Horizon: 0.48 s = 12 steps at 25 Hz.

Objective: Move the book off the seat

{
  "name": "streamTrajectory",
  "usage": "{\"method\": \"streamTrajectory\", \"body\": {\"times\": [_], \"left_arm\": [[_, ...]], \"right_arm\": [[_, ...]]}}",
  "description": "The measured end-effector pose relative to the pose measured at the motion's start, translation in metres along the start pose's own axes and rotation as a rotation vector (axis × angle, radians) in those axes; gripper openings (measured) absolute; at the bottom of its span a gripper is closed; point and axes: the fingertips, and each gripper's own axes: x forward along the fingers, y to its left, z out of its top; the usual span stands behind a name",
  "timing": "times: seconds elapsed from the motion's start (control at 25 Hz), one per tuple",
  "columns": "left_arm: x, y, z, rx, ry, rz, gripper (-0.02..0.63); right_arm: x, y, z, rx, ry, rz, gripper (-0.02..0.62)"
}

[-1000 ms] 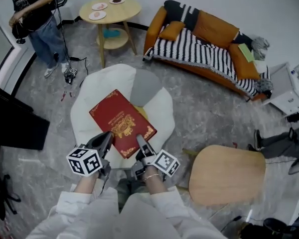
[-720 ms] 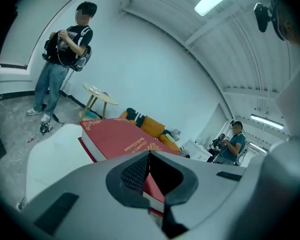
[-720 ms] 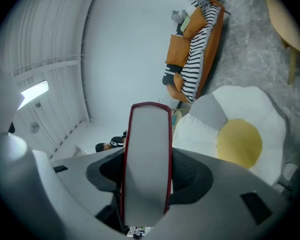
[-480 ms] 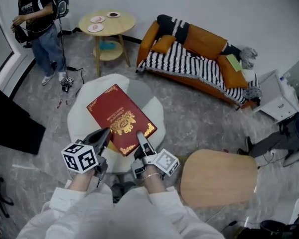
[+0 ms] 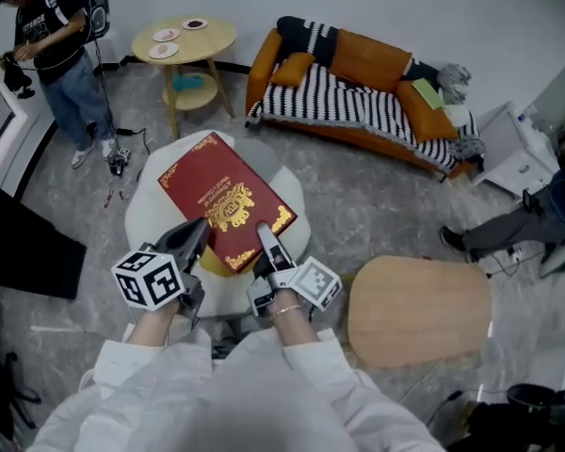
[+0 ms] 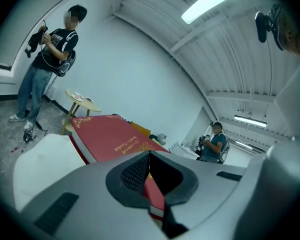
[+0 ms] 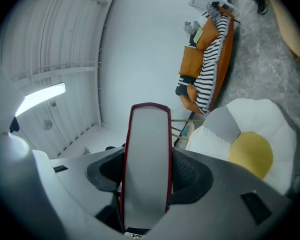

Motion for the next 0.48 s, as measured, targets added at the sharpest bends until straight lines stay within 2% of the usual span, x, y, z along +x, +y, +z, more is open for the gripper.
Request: {"method": "streamTrajectory", "body": {"times": [0.16,0.4,0.48], "left_arm": [[0.0,-0.004,-0.005,0.013,0.022,-0.026,0.006],[0.004,-0.014,-0.008,0.019,0.051,-0.079,0.006],[0.008,-0.018,-0.013,0.032,0.064,-0.097,0.006]], "right_arm": [[-0.001,0.018,-0.001,-0.044,-0.021,0.053,0.249],[-0.016,0.023,0.003,-0.133,-0.053,-0.015,0.25],[-0.021,0.022,0.004,-0.2,-0.055,-0.053,0.249]]}}
